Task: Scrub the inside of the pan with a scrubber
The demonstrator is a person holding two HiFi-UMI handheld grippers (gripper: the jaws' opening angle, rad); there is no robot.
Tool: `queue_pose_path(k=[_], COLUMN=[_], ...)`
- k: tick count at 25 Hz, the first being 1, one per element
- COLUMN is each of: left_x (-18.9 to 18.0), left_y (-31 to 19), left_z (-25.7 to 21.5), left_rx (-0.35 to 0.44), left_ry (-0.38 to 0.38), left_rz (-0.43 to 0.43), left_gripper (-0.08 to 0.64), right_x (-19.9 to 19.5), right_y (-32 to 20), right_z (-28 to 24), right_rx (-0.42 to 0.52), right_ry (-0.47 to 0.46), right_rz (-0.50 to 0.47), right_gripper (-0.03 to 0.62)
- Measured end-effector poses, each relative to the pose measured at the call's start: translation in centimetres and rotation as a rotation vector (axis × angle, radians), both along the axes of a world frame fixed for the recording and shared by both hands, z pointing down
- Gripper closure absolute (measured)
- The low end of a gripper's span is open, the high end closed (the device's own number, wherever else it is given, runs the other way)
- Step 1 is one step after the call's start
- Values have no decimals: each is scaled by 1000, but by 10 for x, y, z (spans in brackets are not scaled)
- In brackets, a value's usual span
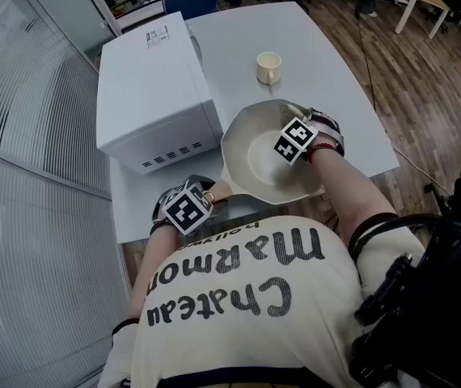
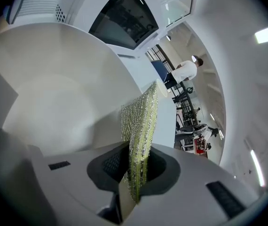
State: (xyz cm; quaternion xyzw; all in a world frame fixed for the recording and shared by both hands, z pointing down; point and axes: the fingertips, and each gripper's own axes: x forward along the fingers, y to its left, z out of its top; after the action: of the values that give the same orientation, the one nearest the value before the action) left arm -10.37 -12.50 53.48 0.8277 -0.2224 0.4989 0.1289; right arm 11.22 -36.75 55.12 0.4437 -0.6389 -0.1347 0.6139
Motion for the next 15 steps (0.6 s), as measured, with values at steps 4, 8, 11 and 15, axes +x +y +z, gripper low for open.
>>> queue_pose_path(k=[4,8,11,15], left_x=[-1,0,0,1], left_y=[-2,-3,-3,0], left_z=[-1,-1,-2,-3], left_rx=[0,1,-7,-29], left_ry=[10,16,25,30], left_rz=[-4,5,8,9], left_gripper=[348,348,350,351], right_x=[1,-11,-52,-131], right_y=[-5,-9,9,95], right_z=[-13,-37,-51,-30], right_rx=[35,66,-105,-740], right_ry=[-33,-223,-557,-926], right_rz=[6,6,-8,-49], right_gripper=[546,546,545,545])
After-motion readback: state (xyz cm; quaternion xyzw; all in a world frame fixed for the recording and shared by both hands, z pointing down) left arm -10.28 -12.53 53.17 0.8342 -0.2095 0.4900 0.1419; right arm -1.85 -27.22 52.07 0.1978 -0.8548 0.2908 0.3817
